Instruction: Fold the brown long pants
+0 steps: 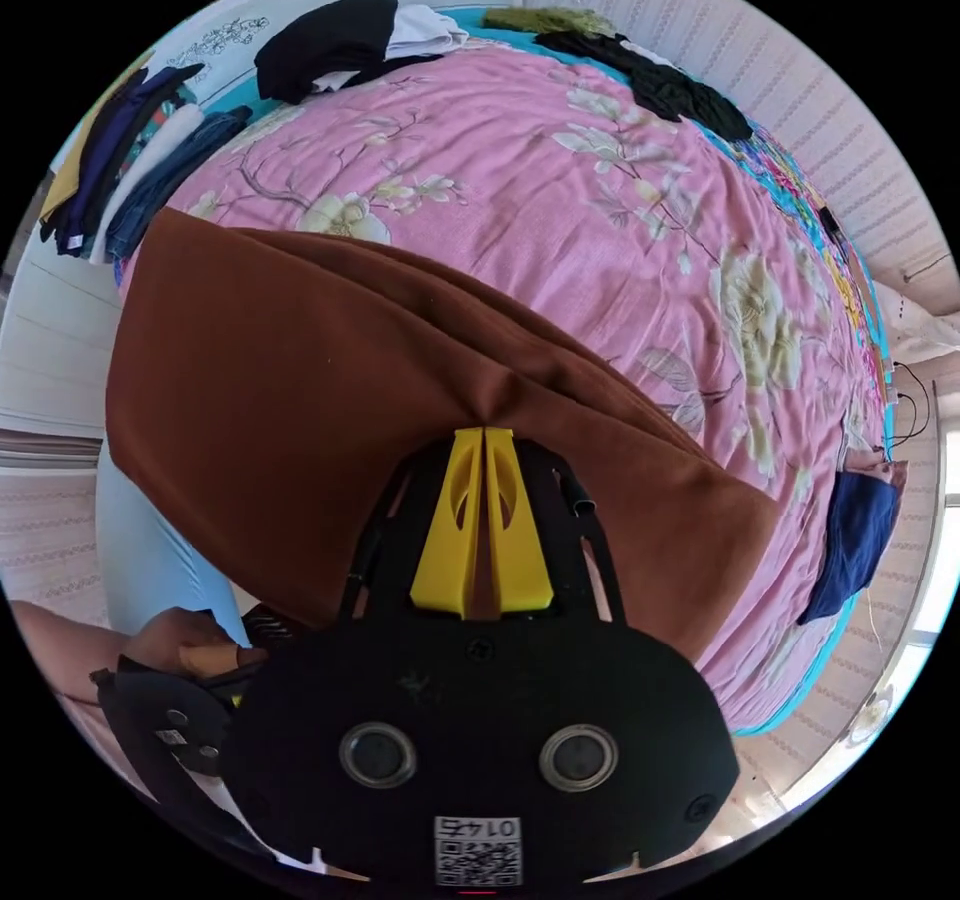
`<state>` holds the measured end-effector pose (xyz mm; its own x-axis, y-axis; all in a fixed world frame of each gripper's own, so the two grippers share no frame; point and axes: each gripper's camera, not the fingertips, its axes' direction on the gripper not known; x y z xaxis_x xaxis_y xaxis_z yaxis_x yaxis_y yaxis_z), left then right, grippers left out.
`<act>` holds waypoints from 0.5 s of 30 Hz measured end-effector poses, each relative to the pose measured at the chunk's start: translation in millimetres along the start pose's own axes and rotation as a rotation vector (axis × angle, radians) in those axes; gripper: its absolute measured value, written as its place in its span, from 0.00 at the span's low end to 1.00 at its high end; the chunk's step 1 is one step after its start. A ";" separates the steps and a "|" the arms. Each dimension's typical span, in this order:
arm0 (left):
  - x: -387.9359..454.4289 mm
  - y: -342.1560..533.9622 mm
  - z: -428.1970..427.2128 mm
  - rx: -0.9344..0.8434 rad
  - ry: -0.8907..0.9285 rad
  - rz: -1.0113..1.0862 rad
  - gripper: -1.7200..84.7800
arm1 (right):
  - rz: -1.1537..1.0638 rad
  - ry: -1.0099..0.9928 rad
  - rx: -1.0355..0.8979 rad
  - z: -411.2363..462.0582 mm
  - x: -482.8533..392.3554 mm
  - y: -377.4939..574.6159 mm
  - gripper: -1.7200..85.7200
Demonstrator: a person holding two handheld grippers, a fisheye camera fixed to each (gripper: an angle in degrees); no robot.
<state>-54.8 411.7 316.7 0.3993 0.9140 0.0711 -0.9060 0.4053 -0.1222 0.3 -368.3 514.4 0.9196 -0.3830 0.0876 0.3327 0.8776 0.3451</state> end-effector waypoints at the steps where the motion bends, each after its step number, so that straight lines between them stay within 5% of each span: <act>1: -1.8 -5.1 -3.4 -0.009 0.014 0.020 0.01 | -0.026 -0.006 -0.012 -5.0 3.2 -0.3 0.01; 7: -8.2 -22.1 -10.0 -0.018 0.061 0.039 0.01 | -0.055 0.076 0.047 -42.7 30.4 -3.9 0.01; 15: -24.5 -45.7 21.1 -0.056 0.062 0.068 0.01 | 0.091 -0.097 -0.079 -20.9 90.2 -16.8 0.01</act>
<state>-26.1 370.4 341.4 0.3467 0.9380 -0.0005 -0.9227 0.3410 -0.1798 81.9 -411.6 497.0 0.9235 -0.3236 0.2062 0.2678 0.9284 0.2577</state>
